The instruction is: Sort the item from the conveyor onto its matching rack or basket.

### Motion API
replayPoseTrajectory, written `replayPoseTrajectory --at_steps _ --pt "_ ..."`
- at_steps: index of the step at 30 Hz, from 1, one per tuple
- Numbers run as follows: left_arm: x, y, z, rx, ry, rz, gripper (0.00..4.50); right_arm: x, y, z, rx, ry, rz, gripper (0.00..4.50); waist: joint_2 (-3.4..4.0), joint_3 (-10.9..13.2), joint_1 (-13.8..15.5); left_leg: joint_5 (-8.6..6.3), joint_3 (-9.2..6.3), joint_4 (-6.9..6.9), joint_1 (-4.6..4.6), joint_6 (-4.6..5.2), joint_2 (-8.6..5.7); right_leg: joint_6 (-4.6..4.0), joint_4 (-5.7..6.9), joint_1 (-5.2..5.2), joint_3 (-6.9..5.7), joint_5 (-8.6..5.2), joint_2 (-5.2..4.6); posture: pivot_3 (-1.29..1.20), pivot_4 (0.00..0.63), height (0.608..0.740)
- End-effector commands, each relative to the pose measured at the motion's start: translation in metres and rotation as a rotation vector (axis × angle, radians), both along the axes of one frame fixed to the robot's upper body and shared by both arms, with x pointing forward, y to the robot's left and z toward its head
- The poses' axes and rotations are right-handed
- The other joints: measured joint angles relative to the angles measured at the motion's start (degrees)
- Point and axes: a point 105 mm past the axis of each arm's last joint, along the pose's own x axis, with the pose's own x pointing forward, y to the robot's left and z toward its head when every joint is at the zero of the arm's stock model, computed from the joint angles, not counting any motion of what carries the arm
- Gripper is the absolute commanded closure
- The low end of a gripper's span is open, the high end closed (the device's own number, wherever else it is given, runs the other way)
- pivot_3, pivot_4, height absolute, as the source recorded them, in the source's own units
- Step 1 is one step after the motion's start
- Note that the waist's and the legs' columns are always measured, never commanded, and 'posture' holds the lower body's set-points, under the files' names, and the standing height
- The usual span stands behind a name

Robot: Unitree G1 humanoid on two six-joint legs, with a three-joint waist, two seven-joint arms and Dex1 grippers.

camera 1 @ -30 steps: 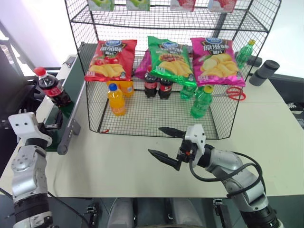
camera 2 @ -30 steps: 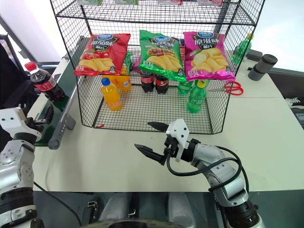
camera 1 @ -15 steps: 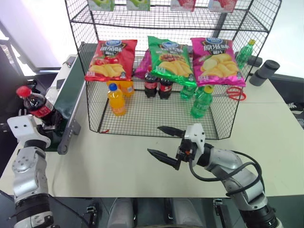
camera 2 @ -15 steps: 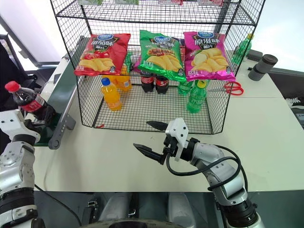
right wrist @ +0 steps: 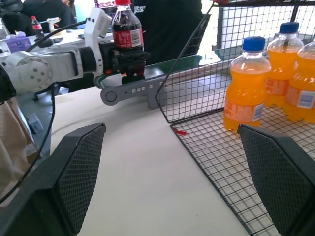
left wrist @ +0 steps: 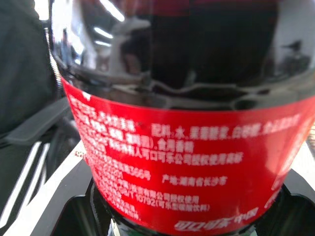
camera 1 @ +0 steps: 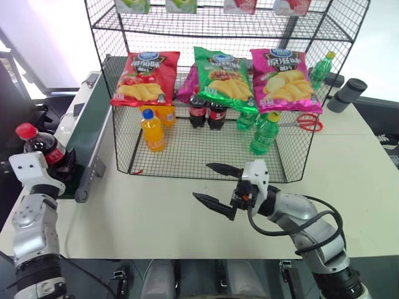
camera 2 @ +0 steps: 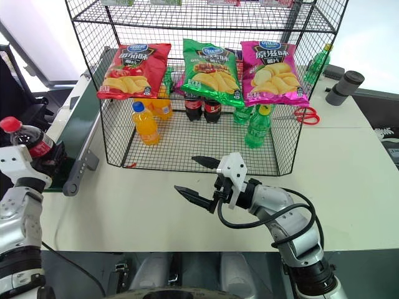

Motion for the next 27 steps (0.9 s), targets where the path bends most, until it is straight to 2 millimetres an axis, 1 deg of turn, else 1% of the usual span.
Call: replayPoseTrajectory --at_steps 1,3,4,6,8,11,12,14,17,20,23,27 --pt "-0.006 -0.014 0.065 0.094 -0.171 -0.175 1.58 0.005 -0.004 0.011 0.013 -0.041 -0.023 0.0 -0.04 0.01 -0.08 0.0 0.0 -0.01 -0.06 0.0 0.0 0.0 -0.01 -0.04 -0.01 0.0 -0.01 0.0 0.15 0.74" --pt "-0.008 -0.033 0.076 0.102 -0.17 -0.312 1.58 0.007 -0.004 0.012 0.01 -0.04 -0.024 0.0 -0.04 0.01 -0.09 0.0 0.0 -0.02 -0.09 -0.01 -0.01 -0.02 -0.06 -0.06 0.0 -0.01 -0.05 0.0 0.15 0.74" --pt "-0.01 -0.046 0.079 0.109 -0.156 -0.395 1.58 0.007 -0.004 0.013 0.005 -0.042 -0.02 0.0 -0.03 0.01 -0.08 -0.01 0.0 -0.03 -0.11 -0.01 -0.01 -0.03 -0.09 -0.06 -0.01 -0.01 -0.06 0.0 0.15 0.74" --pt "-0.015 -0.069 0.081 0.112 -0.124 -0.536 1.58 0.008 -0.004 0.014 0.005 -0.042 -0.01 0.0 -0.01 0.02 -0.18 -0.01 0.01 -0.05 -0.12 -0.02 -0.04 -0.05 -0.13 -0.06 -0.01 -0.02 -0.1 0.0 0.15 0.74" --pt "-0.02 -0.092 0.078 0.1 -0.073 -0.673 1.58 0.008 -0.003 0.018 0.023 -0.036 0.008 0.0 0.0 0.03 -0.22 -0.01 0.01 -0.09 -0.12 -0.02 -0.06 -0.06 -0.18 -0.05 -0.01 -0.03 -0.12 0.0 0.15 0.74" --pt "-0.029 -0.148 0.055 0.12 0.075 -0.929 1.58 0.01 0.001 0.028 0.065 -0.02 0.038 0.0 0.04 0.05 -0.15 -0.01 0.01 -0.1 -0.1 -0.02 -0.06 -0.07 -0.17 -0.06 -0.01 -0.03 -0.12 0.0 0.15 0.74" --pt "-0.032 -0.162 0.046 0.144 0.115 -0.998 1.58 0.009 0.002 0.03 0.07 -0.016 0.048 0.0 0.05 0.05 -0.1 -0.01 0.01 -0.1 -0.1 -0.02 -0.06 -0.07 -0.16 -0.05 -0.01 -0.03 -0.12 0.0 0.15 0.74" --pt "-0.036 -0.182 0.034 0.152 0.149 -1.092 1.58 0.009 0.006 0.032 0.076 -0.012 0.065 0.0 0.04 0.05 -0.16 0.0 0.01 -0.1 -0.1 -0.02 -0.07 -0.08 -0.16 -0.05 -0.01 -0.04 -0.12 0.0 0.15 0.74" --pt "-0.034 -0.209 0.028 0.128 0.136 -1.198 1.58 0.01 0.009 0.033 0.078 -0.01 0.072 0.0 0.07 0.07 -0.22 0.0 0.02 -0.13 -0.12 -0.01 -0.06 -0.08 -0.15 -0.1 -0.01 -0.04 -0.11 0.0 0.15 0.74" --pt "-0.031 -0.245 0.02 0.153 0.116 -1.338 1.58 0.01 0.013 0.033 0.078 -0.001 0.087 0.0 0.09 0.07 0.17 0.01 0.02 -0.12 -0.15 0.01 -0.06 -0.06 -0.09 -0.14 -0.02 -0.03 -0.08 0.0 0.15 0.74" --pt "-0.029 -0.264 0.018 0.183 0.086 -1.419 1.58 0.008 0.016 0.033 0.085 0.012 0.093 0.0 0.09 0.07 0.16 0.02 0.03 -0.02 -0.17 0.02 -0.1 -0.04 -0.09 -0.07 -0.02 -0.02 -0.01 0.0 0.15 0.74" --pt "-0.03 -0.279 0.02 0.196 0.064 -1.503 1.58 0.007 0.016 0.031 0.085 0.025 0.084 0.0 0.09 0.07 0.05 0.01 0.06 0.02 -0.21 0.06 -0.09 0.15 -0.1 -0.11 -0.01 0.08 0.12 0.0 0.15 0.74"
